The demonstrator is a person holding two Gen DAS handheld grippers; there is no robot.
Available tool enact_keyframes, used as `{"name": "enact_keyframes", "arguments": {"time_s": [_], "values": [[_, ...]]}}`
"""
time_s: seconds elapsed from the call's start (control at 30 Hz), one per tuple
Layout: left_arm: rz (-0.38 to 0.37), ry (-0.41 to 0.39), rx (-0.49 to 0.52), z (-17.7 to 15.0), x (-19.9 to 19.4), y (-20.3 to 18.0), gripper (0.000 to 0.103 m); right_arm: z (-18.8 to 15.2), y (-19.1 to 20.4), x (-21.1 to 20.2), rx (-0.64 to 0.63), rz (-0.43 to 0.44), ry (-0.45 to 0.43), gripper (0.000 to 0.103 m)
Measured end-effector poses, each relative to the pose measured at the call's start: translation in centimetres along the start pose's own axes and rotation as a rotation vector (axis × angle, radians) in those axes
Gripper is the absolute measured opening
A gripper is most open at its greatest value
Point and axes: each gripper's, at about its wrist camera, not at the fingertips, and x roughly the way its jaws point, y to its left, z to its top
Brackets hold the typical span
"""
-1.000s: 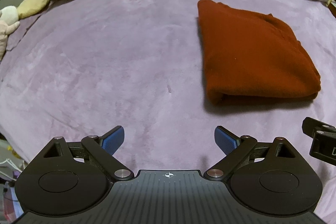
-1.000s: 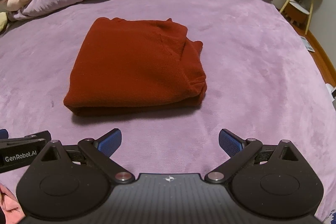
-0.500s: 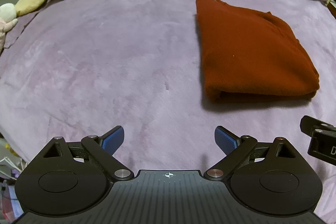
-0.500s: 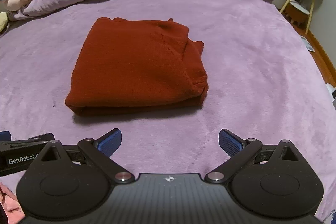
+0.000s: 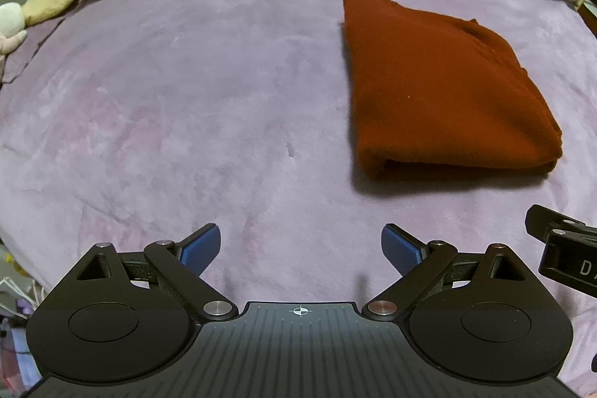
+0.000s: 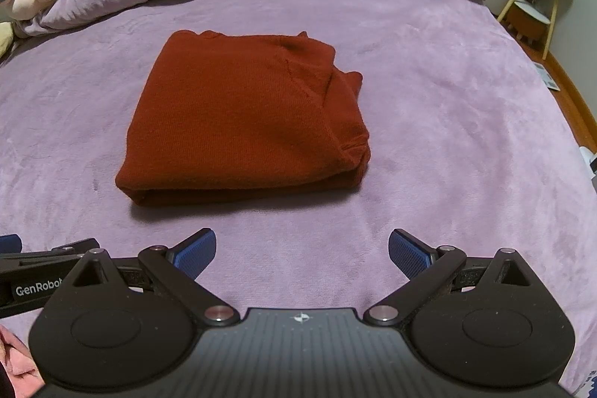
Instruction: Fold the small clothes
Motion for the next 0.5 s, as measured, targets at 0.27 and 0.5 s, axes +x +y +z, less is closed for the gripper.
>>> {"name": "enact_keyframes", "arguments": {"time_s": [0.27,0.5], "values": [[-0.004,0.002,0.002,-0.06,0.07,-0.03,0.097,-0.05,-0.02,0.03,0.013,0.007,0.004,0.099],[-0.004,0.005,-0.001,-0.06,0.17,-0.08,0.097,-0.11,0.20,0.07,0.015,0.009,0.006,0.099]]}}
